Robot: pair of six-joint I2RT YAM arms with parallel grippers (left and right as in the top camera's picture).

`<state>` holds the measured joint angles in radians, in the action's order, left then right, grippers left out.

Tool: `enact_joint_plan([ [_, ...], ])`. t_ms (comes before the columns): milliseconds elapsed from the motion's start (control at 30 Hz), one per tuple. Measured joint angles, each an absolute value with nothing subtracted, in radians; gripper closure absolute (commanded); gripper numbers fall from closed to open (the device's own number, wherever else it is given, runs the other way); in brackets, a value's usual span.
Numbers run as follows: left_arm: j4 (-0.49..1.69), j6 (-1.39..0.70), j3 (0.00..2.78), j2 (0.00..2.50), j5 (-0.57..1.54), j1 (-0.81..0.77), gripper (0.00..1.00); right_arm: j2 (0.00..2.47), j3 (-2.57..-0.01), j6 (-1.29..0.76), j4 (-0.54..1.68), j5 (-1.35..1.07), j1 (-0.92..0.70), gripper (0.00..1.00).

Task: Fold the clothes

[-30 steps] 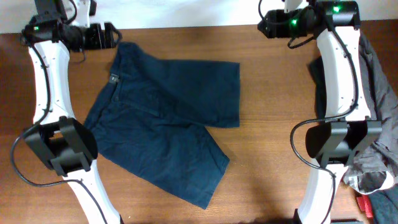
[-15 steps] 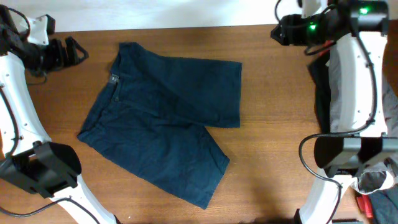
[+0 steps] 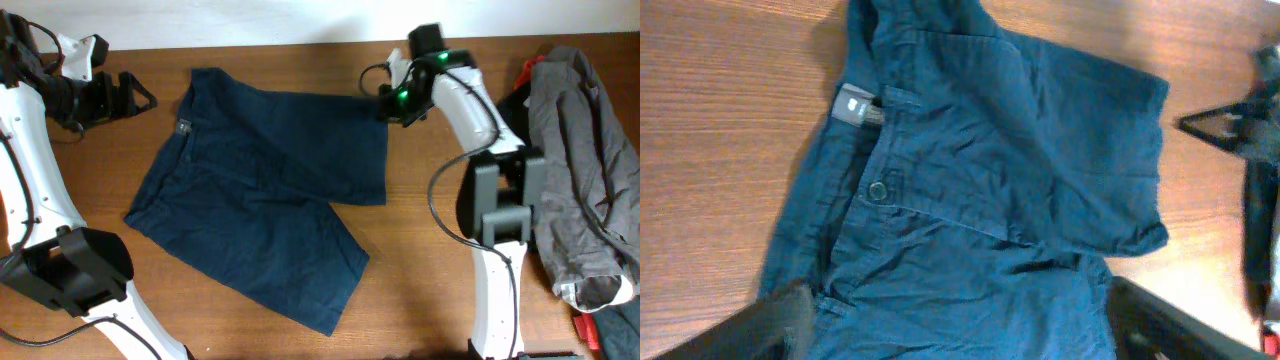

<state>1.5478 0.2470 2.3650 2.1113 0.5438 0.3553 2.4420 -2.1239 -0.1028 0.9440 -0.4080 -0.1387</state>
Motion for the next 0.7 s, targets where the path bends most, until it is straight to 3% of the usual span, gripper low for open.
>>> enact_joint_plan([
  [367, 1.574, 0.251, 2.365, 2.111, 0.567, 0.355, 0.19, 2.521, -2.131, -0.163, 0.852, -0.275, -0.14, 0.96],
  [700, 1.575, 0.251, 2.365, 2.111, 0.568, 0.355, 0.19, 2.522, -2.164, -0.285, 0.914, -0.121, -0.068, 0.96],
])
